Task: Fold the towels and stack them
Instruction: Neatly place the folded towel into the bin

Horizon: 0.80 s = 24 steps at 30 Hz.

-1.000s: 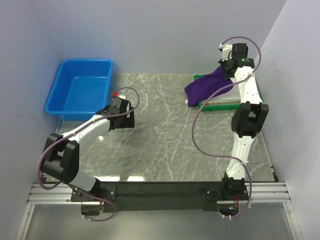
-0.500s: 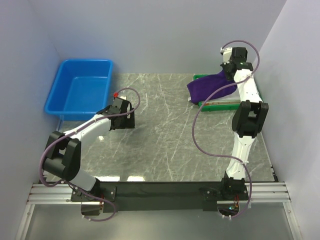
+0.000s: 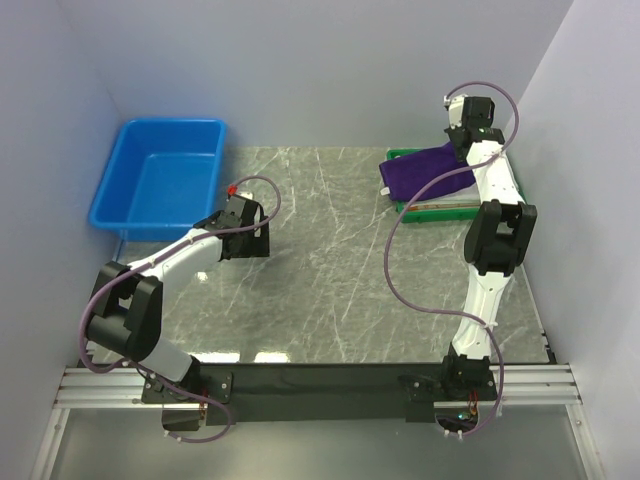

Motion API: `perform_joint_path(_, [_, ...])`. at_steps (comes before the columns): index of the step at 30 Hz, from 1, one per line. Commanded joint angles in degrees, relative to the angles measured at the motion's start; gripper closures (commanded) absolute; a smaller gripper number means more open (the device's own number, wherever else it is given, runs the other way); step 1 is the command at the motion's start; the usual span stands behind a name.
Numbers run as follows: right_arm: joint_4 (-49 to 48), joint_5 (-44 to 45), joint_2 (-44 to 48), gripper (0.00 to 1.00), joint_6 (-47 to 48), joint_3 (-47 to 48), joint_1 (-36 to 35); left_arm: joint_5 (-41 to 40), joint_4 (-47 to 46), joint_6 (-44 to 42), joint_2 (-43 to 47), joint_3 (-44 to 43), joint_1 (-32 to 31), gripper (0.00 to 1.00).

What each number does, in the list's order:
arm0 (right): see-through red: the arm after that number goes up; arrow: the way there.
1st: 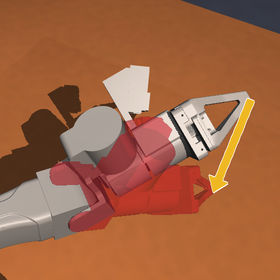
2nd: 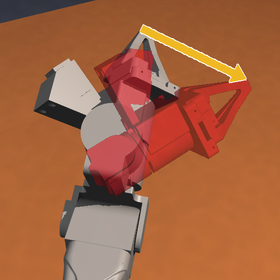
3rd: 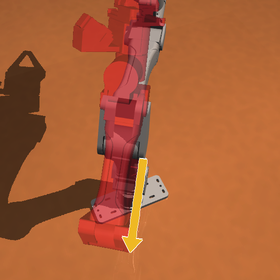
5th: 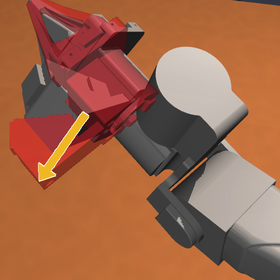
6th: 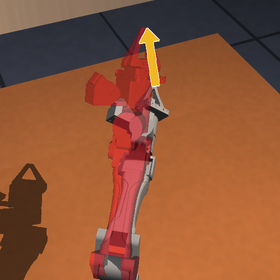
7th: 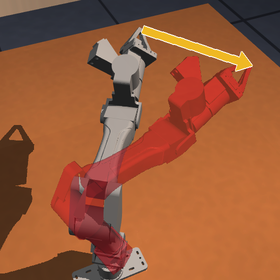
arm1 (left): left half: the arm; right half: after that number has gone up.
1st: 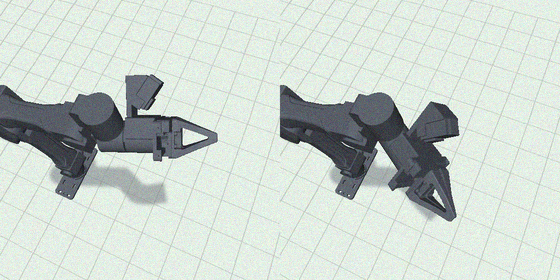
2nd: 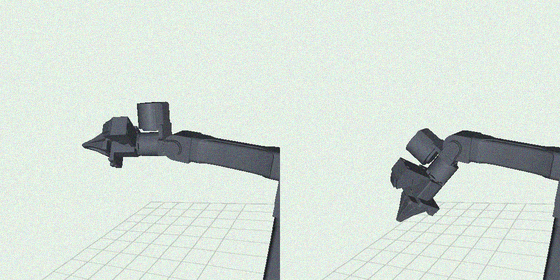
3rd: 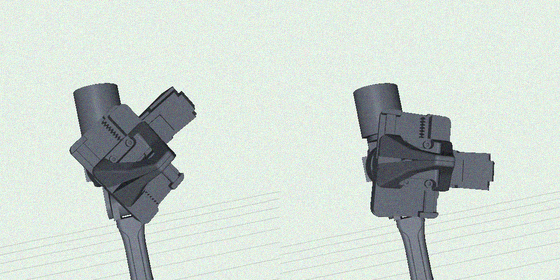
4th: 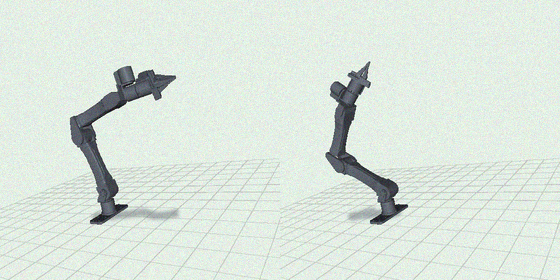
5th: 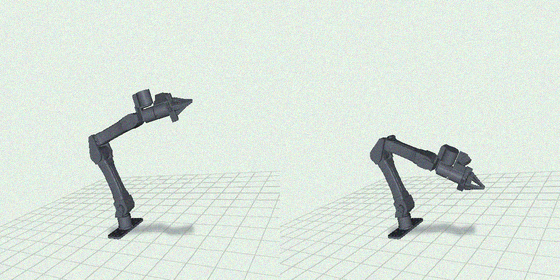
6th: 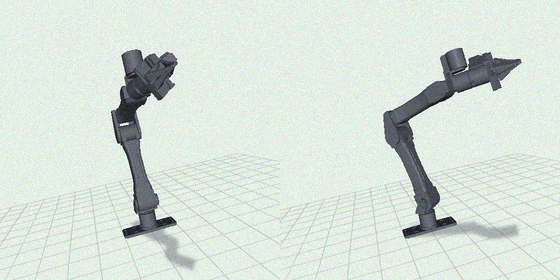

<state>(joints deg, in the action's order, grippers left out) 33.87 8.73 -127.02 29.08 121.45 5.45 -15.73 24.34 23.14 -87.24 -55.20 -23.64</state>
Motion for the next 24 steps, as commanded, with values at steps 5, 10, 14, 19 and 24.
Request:
perform_joint_path(5, [-5.48, 5.33, 2.74, 1.0, 0.8, -1.56, 0.87, 0.43, -1.49, -1.16, -0.47, -1.14, 0.26, 0.0])
perform_joint_path(10, [-5.92, 6.56, 2.13, 1.0, 0.45, -1.22, 1.14, 0.35, -1.4, -1.25, -0.56, -1.14, 0.26, 0.01])
perform_joint_path(14, [-5.39, 6.91, 1.34, 1.0, -0.25, -0.86, 1.31, 0.43, -1.31, -1.25, -0.82, -1.23, 0.26, 0.01])
perform_joint_path(19, [-5.57, 7.79, -0.5, 1.0, -1.22, -0.77, 1.84, 0.35, -1.22, -1.25, -0.91, -1.31, 0.26, 0.01])
perform_joint_path(24, [-5.57, 6.56, -2.08, 1.0, -2.18, -0.86, 1.84, 0.35, -1.14, -1.25, -1.18, -1.31, 0.26, 0.01])
